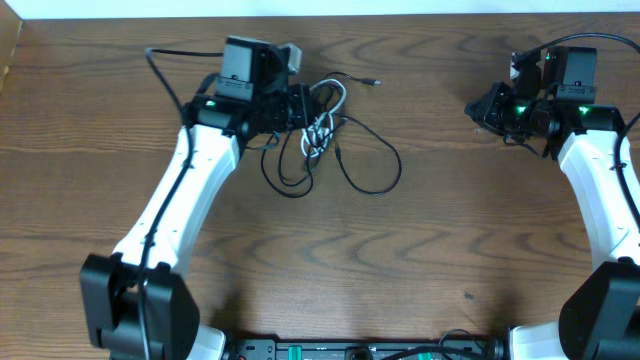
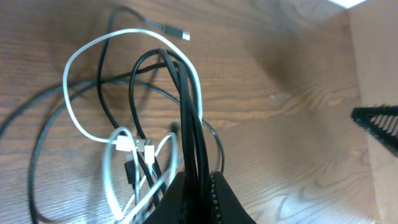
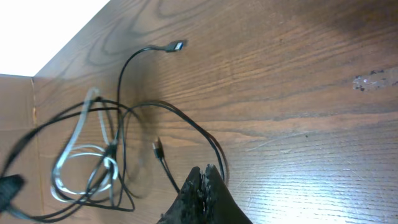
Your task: Untangle cables
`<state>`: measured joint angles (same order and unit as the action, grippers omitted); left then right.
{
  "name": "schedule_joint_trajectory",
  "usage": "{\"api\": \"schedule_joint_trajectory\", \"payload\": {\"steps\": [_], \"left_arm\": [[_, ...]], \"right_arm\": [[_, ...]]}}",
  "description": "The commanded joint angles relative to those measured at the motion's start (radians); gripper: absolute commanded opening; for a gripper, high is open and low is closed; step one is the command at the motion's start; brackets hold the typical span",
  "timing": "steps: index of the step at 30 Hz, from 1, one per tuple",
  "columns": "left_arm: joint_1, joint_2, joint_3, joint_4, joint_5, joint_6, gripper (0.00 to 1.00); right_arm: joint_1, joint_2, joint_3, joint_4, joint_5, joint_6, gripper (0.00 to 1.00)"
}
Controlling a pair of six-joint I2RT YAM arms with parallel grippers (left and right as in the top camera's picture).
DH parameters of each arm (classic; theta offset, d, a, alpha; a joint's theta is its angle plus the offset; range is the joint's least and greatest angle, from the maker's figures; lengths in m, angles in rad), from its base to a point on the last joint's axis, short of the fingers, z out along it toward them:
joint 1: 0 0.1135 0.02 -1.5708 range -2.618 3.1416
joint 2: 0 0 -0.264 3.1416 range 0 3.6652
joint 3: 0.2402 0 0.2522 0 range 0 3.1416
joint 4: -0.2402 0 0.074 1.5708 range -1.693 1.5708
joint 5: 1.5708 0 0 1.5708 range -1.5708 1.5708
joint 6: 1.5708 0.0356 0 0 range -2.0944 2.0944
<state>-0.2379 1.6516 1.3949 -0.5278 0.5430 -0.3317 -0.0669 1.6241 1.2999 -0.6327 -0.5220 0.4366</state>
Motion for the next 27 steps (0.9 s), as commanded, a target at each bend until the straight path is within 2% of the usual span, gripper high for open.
{"api": "schedule_joint_trajectory", "payload": {"steps": [1,4,6,7,9,10,12,22,27], "left_arm": [[0.015,-0.055,0.008,-0.01,-0.009,0.024,0.08],[0.015,-0.064,0.008,-0.015,0.001,0.019,0.08],[0.015,-0.064,0.008,-0.018,0.019,0.014,0.08],[0.015,-0.064,0.008,-0.018,0.026,0.008,0.07],[0.016,-0.064,0.008,-0.013,0.04,-0.031,0.08],[0.019,-0.064,0.008,-0.006,0.06,-0.048,0.08],[0.036,-0.064,0.008,0.046,0.162,-0.086,0.08],[0.101,-0.064,0.008,0.422,0.539,-0.362,0.08],[0.105,-0.064,0.008,0.6,0.602,-0.485,0.08]], "right_arm": [[0.012,-0.001,0.01,-0.003,-0.002,-0.036,0.01],[0.04,-0.001,0.01,0.019,-0.069,-0.099,0.01],[0.066,-0.001,0.01,0.04,-0.115,-0.128,0.1],[0.083,-0.001,0.01,0.05,-0.127,-0.136,0.18],[0.119,-0.001,0.01,0.066,-0.129,-0.135,0.44],[0.138,-0.001,0.01,0.072,-0.128,-0.135,0.53],[0.183,-0.001,0.01,0.088,-0.127,-0.133,0.63],[0.292,0.034,0.01,0.158,-0.105,-0.062,0.7],[0.294,0.082,0.01,0.184,-0.131,-0.031,0.73]]}}
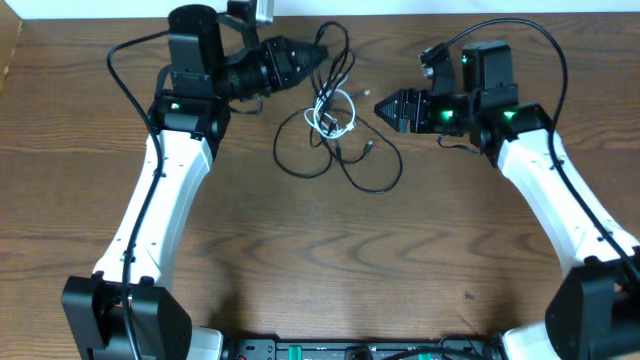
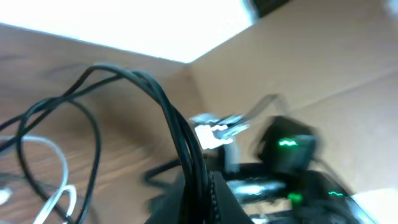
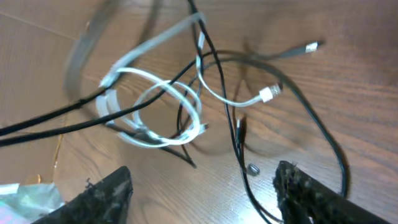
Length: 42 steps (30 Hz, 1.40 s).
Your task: Untangle cables
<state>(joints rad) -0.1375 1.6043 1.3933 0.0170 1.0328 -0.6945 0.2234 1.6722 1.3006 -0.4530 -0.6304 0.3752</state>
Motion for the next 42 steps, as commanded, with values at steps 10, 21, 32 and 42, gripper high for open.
{"api": "schedule_joint_trajectory", "payload": {"steps": [10,21,32,42], "left_arm": [[0.003,-0.017,0.01,-0.051,-0.037,0.052,0.07],[0.003,-0.017,0.01,-0.192,-0.112,0.127,0.08],[-0.004,-0.017,0.01,-0.267,-0.13,0.157,0.08],[-0.079,-0.016,0.01,-0.336,-0.247,0.201,0.08]], "right_arm": [[0.005,0.045,0.009,0.033,-0.023,0.041,0.77],[0.04,0.115,0.009,0.155,-0.07,0.104,0.77],[0.104,0.134,0.009,0.347,0.043,0.285,0.77],[0.195,0.266,0.009,0.548,0.055,0.453,0.56]]}}
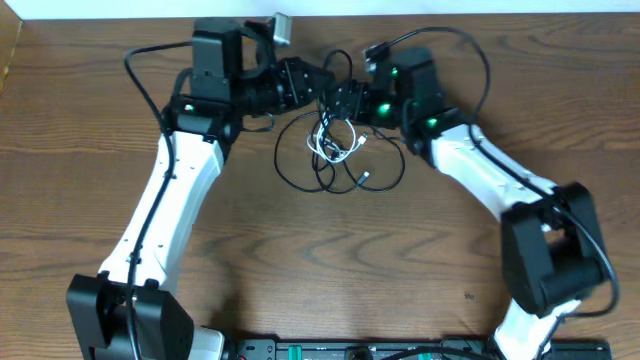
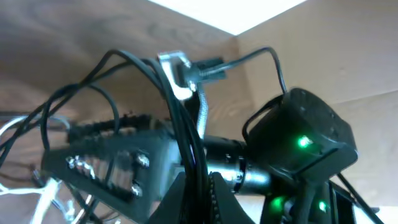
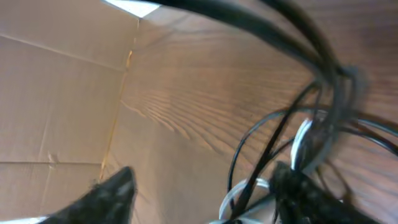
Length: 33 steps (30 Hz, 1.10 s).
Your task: Untangle cables
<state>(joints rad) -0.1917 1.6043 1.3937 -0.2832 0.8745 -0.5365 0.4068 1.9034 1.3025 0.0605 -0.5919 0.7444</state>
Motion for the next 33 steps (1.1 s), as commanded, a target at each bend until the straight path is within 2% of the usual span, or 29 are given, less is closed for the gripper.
{"api": "schedule_joint_trajectory", "payload": {"steps": [1,6,9,16,25,33], "left_arm": [[-0.037,-0.016,0.009,-0.084,-0.16,0.048,0.08],[-0.061,-0.016,0.009,-0.204,-0.303,0.05,0.08],[-0.061,-0.016,0.009,-0.236,-0.346,0.05,0.08],[-0.06,-0.016,0.009,-0.317,-0.371,0.053,0.08],[-0.06,-0.016,0.009,-0.364,-0.372,0.063,0.08],[-0.06,-0.016,0.009,-0.375,-0.399,0.073,0.08]], "right_arm": [[0.015,0.04,0.007,0.04,0.013,0.093,0.45],[-0.004,0.04,0.007,0.039,-0.028,0.091,0.16],[-0.034,0.04,0.007,0.019,-0.077,0.085,0.01],[-0.108,0.026,0.007,-0.063,-0.126,0.008,0.01],[-0.118,0.005,0.007,-0.183,-0.117,-0.059,0.01],[-0.146,-0.087,0.007,-0.285,-0.02,-0.133,0.01]]}}
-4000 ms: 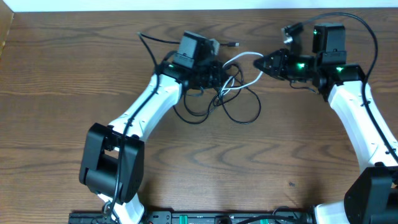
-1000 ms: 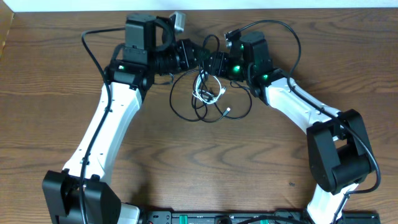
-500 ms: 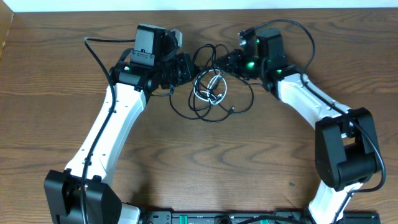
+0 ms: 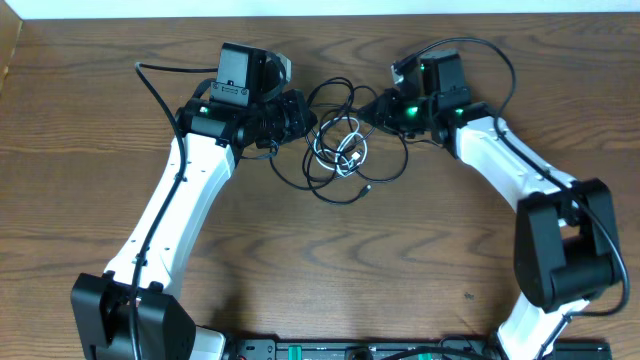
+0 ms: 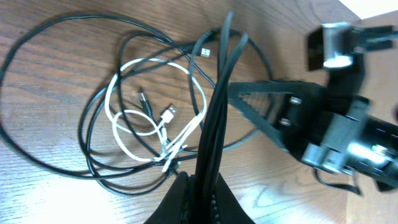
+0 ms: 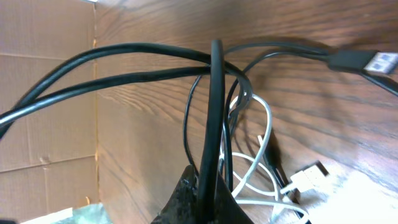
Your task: Untangle cables
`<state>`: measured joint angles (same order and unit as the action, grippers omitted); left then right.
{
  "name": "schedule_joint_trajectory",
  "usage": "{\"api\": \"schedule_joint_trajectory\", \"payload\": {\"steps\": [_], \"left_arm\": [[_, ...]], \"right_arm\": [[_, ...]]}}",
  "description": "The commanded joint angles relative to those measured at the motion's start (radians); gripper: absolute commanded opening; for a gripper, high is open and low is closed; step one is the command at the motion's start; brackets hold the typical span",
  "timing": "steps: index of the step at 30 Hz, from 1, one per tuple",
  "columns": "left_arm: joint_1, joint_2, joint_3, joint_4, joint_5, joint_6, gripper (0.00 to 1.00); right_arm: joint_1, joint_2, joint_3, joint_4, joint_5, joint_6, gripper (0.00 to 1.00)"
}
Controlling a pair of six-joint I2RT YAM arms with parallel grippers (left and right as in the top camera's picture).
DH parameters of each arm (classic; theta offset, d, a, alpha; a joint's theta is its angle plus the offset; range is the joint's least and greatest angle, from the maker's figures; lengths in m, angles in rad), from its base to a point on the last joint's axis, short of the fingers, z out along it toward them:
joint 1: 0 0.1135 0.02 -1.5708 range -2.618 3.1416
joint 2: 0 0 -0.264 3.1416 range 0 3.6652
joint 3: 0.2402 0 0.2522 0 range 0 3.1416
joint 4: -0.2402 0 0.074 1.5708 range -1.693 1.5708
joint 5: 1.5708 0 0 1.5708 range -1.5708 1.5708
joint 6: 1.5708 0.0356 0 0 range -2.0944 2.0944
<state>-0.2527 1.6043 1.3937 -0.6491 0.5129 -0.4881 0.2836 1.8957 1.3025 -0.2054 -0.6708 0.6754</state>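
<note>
The tangle (image 4: pixel 340 152) of black cables with a thin white cable (image 4: pixel 347 150) lies on the table between both arms, at the back middle. My left gripper (image 4: pixel 300 113) is at its left edge, shut on a bundle of black strands (image 5: pixel 217 93) that rises from its jaws (image 5: pixel 201 194). My right gripper (image 4: pixel 372 107) is at the tangle's right edge, shut on one black cable (image 6: pixel 214 112). White loops (image 5: pixel 155 127) and a white plug (image 6: pixel 309 177) lie on the wood beneath. A black USB plug (image 6: pixel 360 60) hangs free nearby.
The brown wooden table (image 4: pixel 320 270) stretches bare in front of the tangle. A cardboard wall (image 6: pixel 43 93) stands along the table's left side. The right gripper's body (image 5: pixel 311 124) fills the space just beyond the left gripper.
My right gripper, then open around the strands beside the left gripper, is now shut on a black cable and sits further right. The left gripper has moved down and left, lower over the table.
First my left gripper was shut on black strands at the tangle, and the right gripper was shut and empty at far right. Then the left held the strands raised and the right was open nearby. Later the right was open at those strands; now both are shut, apart.
</note>
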Motion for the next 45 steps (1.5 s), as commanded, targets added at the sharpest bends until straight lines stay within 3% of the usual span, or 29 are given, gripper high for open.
{"api": "schedule_joint_trajectory", "payload": {"steps": [1,19,45], "left_arm": [[0.001,-0.016,0.009,-0.011,-0.037,0.025,0.08],[0.001,-0.016,0.009,-0.046,-0.054,0.024,0.08],[0.001,-0.016,0.009,-0.069,-0.055,0.024,0.08]], "right_arm": [[-0.028,-0.093,0.007,-0.032,0.075,-0.074,0.01],[-0.284,-0.302,0.007,-0.249,0.104,-0.184,0.01],[-0.54,-0.319,0.007,-0.412,0.188,-0.254,0.01]]}}
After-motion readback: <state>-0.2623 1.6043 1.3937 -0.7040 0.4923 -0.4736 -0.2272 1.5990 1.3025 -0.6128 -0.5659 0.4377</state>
